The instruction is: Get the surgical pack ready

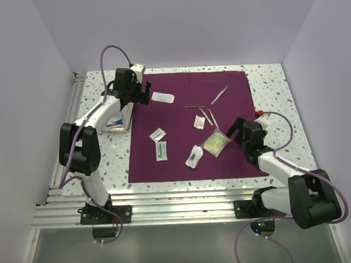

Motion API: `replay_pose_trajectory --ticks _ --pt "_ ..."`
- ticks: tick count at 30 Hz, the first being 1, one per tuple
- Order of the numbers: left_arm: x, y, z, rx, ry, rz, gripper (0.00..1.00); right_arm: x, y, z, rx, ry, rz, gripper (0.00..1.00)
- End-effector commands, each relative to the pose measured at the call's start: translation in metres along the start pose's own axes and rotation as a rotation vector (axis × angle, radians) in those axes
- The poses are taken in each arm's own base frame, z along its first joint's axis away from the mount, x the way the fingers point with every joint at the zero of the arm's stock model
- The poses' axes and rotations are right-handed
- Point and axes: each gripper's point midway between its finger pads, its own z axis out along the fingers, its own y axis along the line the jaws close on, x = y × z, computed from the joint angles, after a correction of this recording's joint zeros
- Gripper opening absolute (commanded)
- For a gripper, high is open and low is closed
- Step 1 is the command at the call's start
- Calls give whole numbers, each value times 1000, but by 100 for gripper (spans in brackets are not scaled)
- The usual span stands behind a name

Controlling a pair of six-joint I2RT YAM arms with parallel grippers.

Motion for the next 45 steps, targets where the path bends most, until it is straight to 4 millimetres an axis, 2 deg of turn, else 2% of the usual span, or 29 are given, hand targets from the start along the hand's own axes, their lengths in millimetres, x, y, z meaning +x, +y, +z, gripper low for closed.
replay_pose_trajectory --ticks 1,2,3,4,6,7,9,11,12,13,14,15,16,17,18,19,20,21,22,23,25,32,34,35,36,37,38,45 --pt "-20 -10 6 12 13 103 100 -13 14 1 -33 -24 3 99" --pt "-22 -12 10 10 16 104 100 -13 14 1 -34 -22 2 99" --pt "-15 -13 20 -9 50 107 100 -13 15 1 -33 -21 2 99" --pt "-29 -15 21 -18 29 100 100 -13 15 2 -33 -21 2 99" --pt "-21 -22 39 -37 65 123 100 -12 15 2 -33 -19 -1 99" --pt "-33 -25 41 -42 40 165 100 -13 15 2 -32 -20 0 99" --pt "-34 -44 55 -28 24 264 100 -13 16 1 -35 -17 -1 99" --pt "-40 -49 63 -35 9 420 100 -12 16 2 -37 -16 -1 99" --pt "-29 -56 72 -13 32 476 100 -11 16 2 -38 -15 -1 99" --pt "-34 -58 76 9 26 550 100 -11 16 2 -37 -14 1 99" --pt "-27 -61 78 43 53 584 100 -10 15 3 -34 -10 0 99" --pt "-12 -70 88 126 86 626 100 -10 16 3 -37 -9 1 99" --pt "-13 -76 90 179 87 719 100 -10 16 3 -38 -8 1 99" --pt "0 -77 90 214 140 754 100 -9 17 4 -40 -5 4 99" --pt "14 -79 99 240 180 775 100 -7 18 4 -45 5 1 99" --pt "-3 -81 99 236 155 784 100 -9 20 4 -51 3 2 99" --pt "7 -79 106 246 191 781 100 -9 20 3 -49 6 -3 98" --pt "7 -83 106 285 186 771 100 -11 20 3 -48 0 -1 98" --pt "-3 -86 107 309 162 771 100 -10 18 3 -42 -3 1 99" --pt "1 -87 109 335 171 759 100 -9 18 3 -42 -1 -1 99" --pt "-4 -100 108 419 132 753 99 -10 18 2 -44 -1 1 99" --pt "-22 -118 119 469 24 730 99 -10 19 1 -50 2 -4 99" --pt "-22 -117 124 465 20 737 99 -9 19 2 -48 4 -5 98" --pt "-12 -117 130 472 49 733 99 -9 18 2 -48 4 -5 99" --pt "-22 -116 131 463 33 731 99 -8 19 2 -50 6 -6 99" --pt "-22 -116 133 463 39 727 99 -8 19 2 -49 8 -6 99" --pt "-9 -115 140 468 75 723 99 -9 19 2 -51 6 -6 98" --pt "-8 -110 153 447 65 674 99 -8 18 2 -49 8 -10 99"
